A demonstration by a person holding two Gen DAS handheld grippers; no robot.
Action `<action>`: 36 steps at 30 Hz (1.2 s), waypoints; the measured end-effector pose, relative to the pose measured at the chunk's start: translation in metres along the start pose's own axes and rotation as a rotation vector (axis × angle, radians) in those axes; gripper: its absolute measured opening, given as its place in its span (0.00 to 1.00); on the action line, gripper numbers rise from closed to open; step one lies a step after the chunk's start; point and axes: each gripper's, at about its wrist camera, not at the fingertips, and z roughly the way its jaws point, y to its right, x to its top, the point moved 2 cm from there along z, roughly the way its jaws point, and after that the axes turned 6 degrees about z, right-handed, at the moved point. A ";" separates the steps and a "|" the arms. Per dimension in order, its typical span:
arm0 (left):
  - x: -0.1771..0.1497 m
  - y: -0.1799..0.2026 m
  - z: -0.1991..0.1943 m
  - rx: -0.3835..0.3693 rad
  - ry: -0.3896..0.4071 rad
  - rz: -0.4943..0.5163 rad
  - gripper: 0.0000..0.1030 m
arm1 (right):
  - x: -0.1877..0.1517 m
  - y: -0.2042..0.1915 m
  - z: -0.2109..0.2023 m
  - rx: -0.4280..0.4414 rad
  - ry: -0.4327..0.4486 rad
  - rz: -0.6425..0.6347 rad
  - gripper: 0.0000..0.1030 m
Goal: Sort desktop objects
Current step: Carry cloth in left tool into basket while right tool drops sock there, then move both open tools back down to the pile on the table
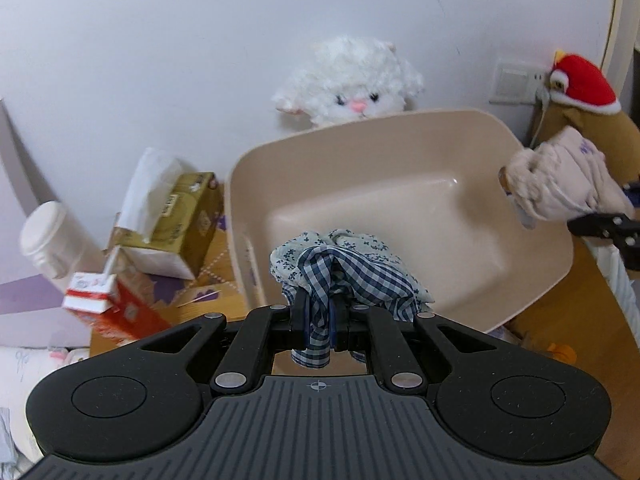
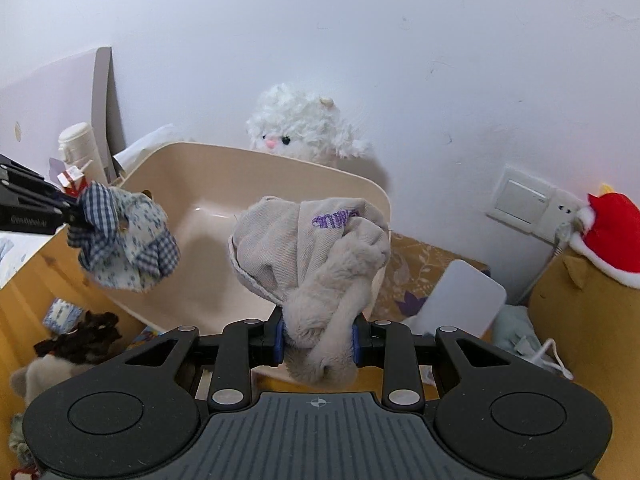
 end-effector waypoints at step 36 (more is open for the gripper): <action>-0.003 0.003 -0.003 0.016 -0.025 -0.104 0.78 | -0.014 0.002 0.019 0.075 -0.003 0.054 1.00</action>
